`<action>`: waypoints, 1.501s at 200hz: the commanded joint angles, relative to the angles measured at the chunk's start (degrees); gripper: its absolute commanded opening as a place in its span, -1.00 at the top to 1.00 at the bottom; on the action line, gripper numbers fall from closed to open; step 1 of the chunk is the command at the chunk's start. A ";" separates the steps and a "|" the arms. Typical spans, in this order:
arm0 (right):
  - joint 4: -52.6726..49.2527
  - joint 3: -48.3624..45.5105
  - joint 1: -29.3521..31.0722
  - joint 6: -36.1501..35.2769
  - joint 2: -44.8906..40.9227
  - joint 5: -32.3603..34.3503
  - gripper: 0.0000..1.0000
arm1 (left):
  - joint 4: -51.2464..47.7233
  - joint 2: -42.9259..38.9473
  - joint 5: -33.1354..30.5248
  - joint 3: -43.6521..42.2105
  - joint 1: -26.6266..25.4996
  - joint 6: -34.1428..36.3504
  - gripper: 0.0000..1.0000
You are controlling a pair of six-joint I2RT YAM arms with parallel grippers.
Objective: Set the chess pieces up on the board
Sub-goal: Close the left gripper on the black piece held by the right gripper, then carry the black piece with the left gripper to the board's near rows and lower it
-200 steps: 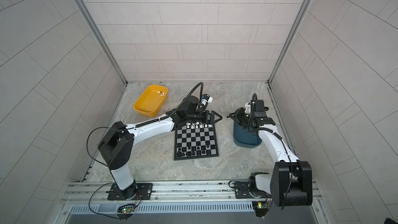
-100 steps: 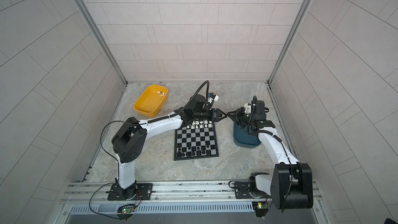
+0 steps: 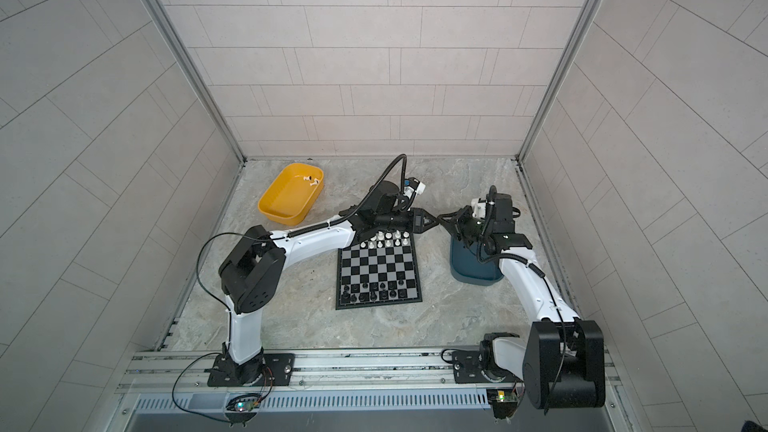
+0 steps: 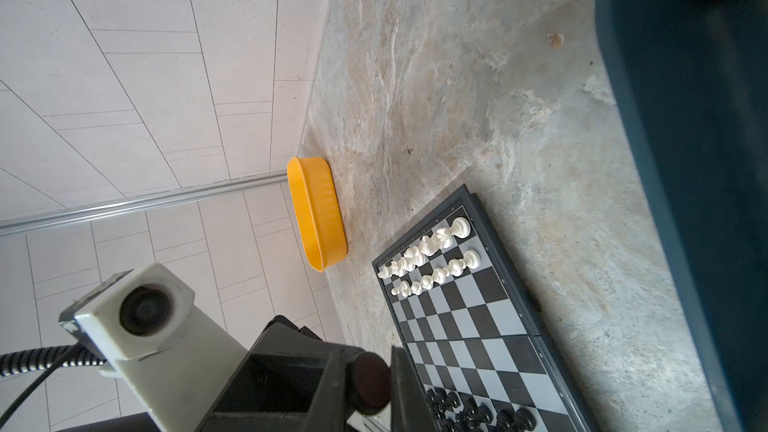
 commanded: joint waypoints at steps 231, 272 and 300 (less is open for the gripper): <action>-25.93 5.46 0.52 -34.10 -16.94 27.24 -0.95 | -68.38 -0.81 -24.15 12.47 -16.91 32.58 1.00; -29.03 5.18 0.79 -34.80 -20.32 29.68 -0.95 | -70.56 5.38 -26.30 17.25 -17.58 31.94 1.00; -29.96 5.19 0.86 -35.29 -21.25 30.12 -0.95 | -71.12 8.30 -26.66 19.73 -17.85 31.85 1.00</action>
